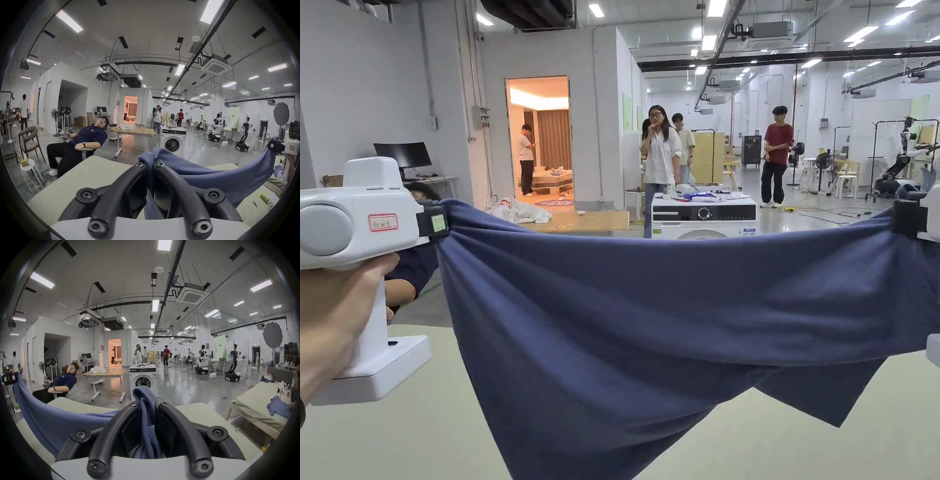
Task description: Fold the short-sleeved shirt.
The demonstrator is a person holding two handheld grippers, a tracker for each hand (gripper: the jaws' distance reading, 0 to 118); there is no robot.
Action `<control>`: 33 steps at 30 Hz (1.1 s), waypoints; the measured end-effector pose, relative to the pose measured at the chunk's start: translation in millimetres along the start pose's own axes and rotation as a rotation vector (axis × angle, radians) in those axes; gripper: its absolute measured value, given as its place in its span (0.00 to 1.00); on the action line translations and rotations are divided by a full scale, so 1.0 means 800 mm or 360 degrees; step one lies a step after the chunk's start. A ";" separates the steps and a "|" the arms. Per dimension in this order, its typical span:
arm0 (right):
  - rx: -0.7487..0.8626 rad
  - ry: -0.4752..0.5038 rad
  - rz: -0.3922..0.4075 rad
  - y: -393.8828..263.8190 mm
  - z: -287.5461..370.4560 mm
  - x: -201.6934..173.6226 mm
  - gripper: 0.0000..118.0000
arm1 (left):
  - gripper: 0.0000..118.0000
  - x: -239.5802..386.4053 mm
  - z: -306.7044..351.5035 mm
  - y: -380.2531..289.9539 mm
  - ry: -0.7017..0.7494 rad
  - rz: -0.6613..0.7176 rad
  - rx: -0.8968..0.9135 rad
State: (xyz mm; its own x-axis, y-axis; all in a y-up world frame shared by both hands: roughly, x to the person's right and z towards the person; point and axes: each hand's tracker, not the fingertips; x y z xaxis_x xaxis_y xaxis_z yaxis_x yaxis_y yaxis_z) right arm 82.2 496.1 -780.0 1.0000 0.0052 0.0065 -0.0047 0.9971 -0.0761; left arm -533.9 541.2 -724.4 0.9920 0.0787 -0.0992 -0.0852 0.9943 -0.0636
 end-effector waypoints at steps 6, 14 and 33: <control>-0.0038 -0.0070 0.0084 -0.007 -0.048 -0.005 0.09 | 0.02 0.009 -0.047 -0.022 -0.0013 -0.0006 -0.0035; -0.0426 -0.0018 0.0021 -0.159 -0.084 -0.004 0.09 | 0.02 0.018 -0.075 -0.161 -0.0063 0.0000 -0.0299; -0.0715 0.0215 -0.0272 -0.444 0.256 0.086 0.09 | 0.02 -0.067 0.251 -0.465 -0.0130 0.0249 -0.0658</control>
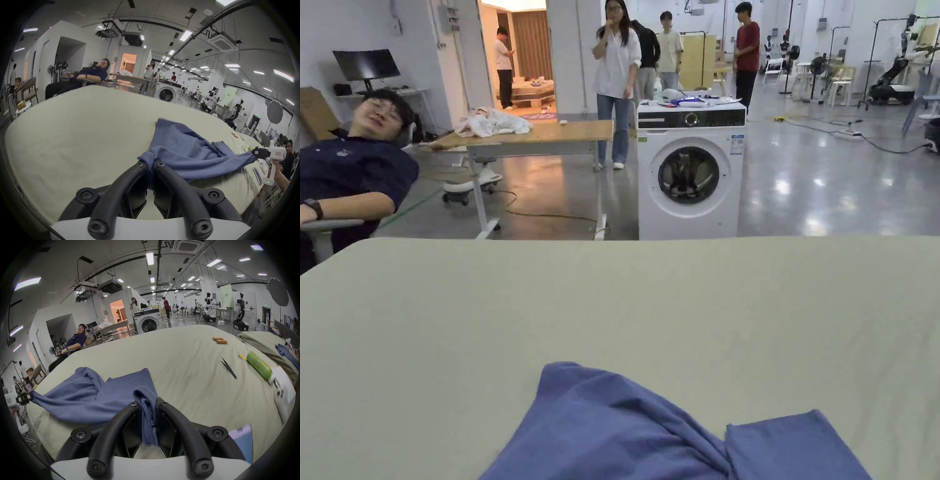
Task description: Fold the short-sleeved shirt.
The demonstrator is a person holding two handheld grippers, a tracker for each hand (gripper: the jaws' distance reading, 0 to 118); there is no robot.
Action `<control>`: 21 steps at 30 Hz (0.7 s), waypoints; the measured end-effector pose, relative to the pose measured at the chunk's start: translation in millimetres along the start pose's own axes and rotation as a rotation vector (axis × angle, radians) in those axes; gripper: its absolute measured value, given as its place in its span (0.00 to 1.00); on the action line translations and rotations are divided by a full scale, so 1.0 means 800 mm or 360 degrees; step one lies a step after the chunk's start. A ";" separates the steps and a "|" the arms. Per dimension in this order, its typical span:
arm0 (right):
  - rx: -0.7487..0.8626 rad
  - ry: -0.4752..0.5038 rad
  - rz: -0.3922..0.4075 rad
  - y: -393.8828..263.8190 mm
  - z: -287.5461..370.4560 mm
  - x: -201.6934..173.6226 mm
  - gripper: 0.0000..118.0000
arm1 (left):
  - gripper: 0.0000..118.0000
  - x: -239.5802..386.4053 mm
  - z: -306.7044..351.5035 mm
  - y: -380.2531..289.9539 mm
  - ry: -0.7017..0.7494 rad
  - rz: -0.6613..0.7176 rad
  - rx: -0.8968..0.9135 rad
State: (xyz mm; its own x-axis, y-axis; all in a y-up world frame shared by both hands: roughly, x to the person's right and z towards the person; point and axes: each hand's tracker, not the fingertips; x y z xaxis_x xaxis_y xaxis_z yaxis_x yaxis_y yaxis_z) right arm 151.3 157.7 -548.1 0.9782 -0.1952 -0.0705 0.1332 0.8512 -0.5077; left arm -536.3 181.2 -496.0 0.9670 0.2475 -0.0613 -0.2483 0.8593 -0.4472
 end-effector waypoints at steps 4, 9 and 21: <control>-0.0033 0.0004 0.0007 -0.058 0.058 -0.003 0.09 | 0.02 -0.013 0.040 -0.067 0.0054 0.0075 -0.0125; -0.0059 -0.0002 -0.0014 -0.112 0.103 -0.010 0.09 | 0.02 -0.033 0.066 -0.116 0.0064 0.0237 -0.0178; 0.0114 -0.0134 -0.0113 -0.106 0.146 -0.003 0.80 | 0.84 0.035 0.114 -0.063 0.0248 -0.0263 0.0061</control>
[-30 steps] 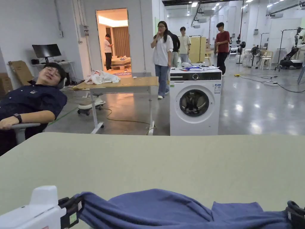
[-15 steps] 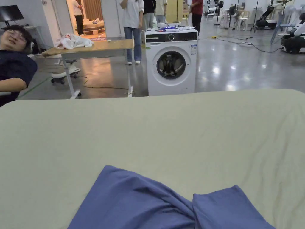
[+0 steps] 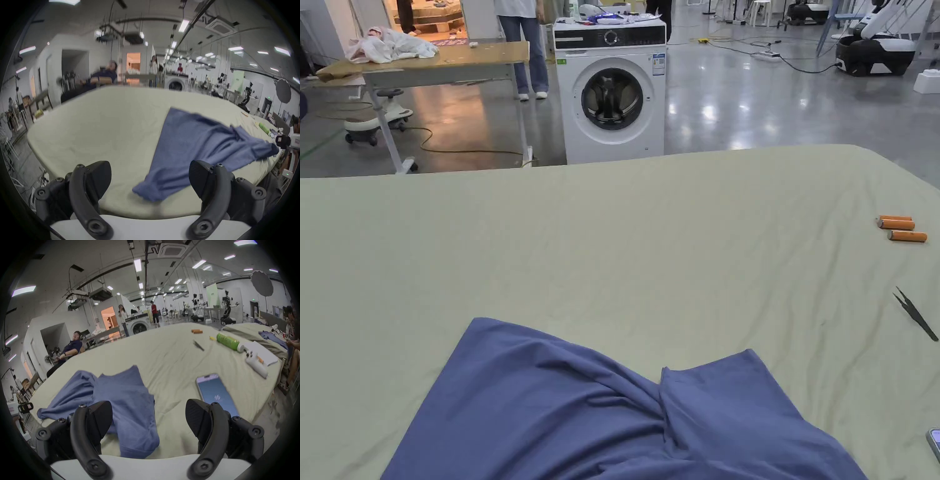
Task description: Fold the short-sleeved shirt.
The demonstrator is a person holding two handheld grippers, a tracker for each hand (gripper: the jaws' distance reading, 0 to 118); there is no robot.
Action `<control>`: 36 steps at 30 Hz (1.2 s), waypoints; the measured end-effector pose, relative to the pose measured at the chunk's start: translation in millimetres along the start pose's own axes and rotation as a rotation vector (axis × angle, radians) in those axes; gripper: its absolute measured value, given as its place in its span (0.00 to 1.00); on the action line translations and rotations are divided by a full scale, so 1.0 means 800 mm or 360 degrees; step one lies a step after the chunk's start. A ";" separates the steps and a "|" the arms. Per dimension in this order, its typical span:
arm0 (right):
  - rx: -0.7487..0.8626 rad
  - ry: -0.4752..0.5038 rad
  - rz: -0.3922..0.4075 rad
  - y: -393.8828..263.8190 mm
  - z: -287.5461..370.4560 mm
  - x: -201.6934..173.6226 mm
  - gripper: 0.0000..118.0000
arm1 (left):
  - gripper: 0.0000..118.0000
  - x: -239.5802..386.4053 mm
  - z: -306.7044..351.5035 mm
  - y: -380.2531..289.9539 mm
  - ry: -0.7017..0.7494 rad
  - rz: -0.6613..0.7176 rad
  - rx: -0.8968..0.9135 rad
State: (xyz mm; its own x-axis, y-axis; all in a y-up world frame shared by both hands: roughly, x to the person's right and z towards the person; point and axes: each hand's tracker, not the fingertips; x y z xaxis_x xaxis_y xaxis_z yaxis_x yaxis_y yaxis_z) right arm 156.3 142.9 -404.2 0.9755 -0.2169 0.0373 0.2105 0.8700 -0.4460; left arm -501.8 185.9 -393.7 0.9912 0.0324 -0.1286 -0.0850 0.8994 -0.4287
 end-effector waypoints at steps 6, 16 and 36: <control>0.0165 0.0109 0.0119 0.047 0.027 -0.048 0.81 | 0.84 0.050 0.074 0.056 -0.0009 -0.0089 0.0402; 0.0221 0.0304 0.0347 0.060 0.033 -0.116 0.03 | 0.23 0.094 0.121 0.099 -0.0153 -0.0131 0.0659; 0.0111 0.0327 0.0158 0.044 0.026 -0.104 0.00 | 0.76 -0.024 0.051 -0.005 0.0095 0.0144 0.0056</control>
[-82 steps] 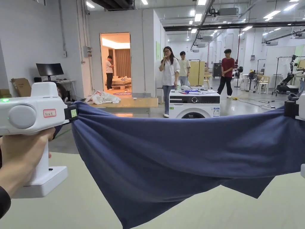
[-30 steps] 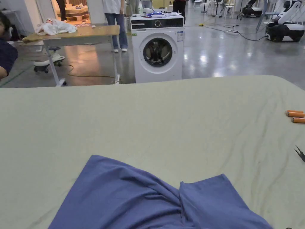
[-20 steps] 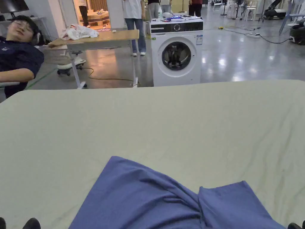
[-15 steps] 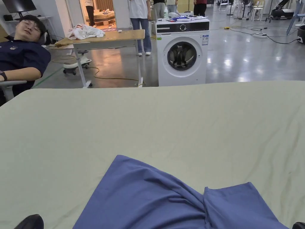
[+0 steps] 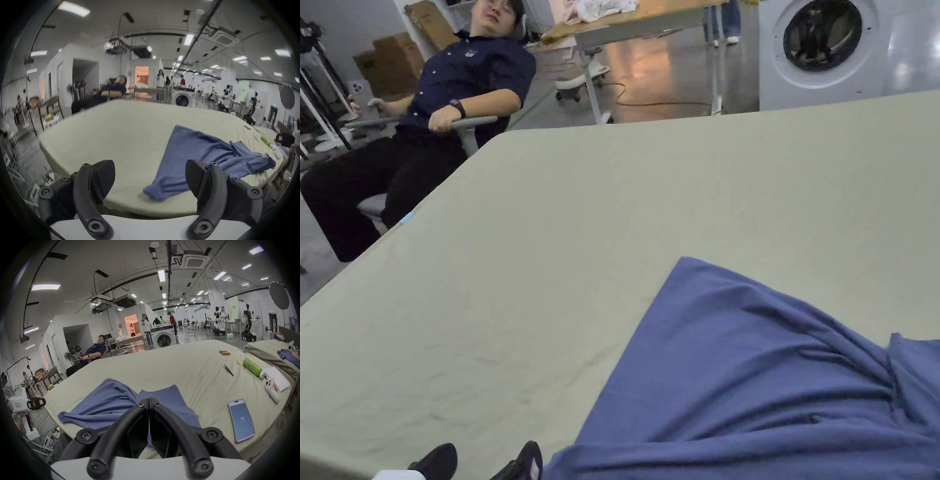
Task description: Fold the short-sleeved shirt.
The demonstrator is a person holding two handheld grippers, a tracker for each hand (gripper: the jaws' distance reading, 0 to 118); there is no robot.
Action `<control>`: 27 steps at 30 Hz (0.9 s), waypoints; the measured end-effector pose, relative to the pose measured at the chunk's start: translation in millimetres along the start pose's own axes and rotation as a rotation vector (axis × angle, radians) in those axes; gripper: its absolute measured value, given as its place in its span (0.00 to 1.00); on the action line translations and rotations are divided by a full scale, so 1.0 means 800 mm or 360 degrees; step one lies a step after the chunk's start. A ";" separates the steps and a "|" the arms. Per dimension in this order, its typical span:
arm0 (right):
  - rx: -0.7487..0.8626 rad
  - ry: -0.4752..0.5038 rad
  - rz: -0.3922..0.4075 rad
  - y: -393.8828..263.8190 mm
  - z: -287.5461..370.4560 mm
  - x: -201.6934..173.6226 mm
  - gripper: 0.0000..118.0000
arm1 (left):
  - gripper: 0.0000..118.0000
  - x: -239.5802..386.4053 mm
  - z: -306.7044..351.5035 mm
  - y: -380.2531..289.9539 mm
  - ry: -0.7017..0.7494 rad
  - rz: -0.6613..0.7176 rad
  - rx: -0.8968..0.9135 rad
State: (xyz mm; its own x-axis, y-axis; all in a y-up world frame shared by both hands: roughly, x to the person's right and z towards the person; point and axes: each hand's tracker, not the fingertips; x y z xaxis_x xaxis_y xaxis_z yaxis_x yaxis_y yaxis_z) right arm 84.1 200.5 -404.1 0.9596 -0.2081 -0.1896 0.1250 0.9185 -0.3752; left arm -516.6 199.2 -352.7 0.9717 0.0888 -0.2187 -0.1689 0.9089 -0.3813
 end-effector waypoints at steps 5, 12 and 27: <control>-0.0005 -0.0034 0.0009 -0.002 0.003 -0.001 0.00 | 0.76 -0.029 -0.065 -0.059 -0.0116 0.0233 -0.0246; -0.0002 -0.0095 -0.0014 0.000 0.011 0.009 0.00 | 0.37 -0.026 -0.121 -0.078 -0.0191 0.0276 -0.0397; -0.0549 -0.0054 -0.0139 0.051 -0.148 0.100 0.78 | 0.04 -0.002 -0.167 -0.071 -0.0217 0.0119 -0.0611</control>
State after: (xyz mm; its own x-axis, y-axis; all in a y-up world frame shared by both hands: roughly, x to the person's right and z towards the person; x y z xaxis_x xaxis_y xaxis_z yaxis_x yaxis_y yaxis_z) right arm 136.3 181.2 -541.8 0.9575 -0.2644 -0.1153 0.1202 0.7290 -0.6739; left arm -530.4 92.9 -451.1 0.9631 0.2254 -0.1472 -0.2639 0.6823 -0.6818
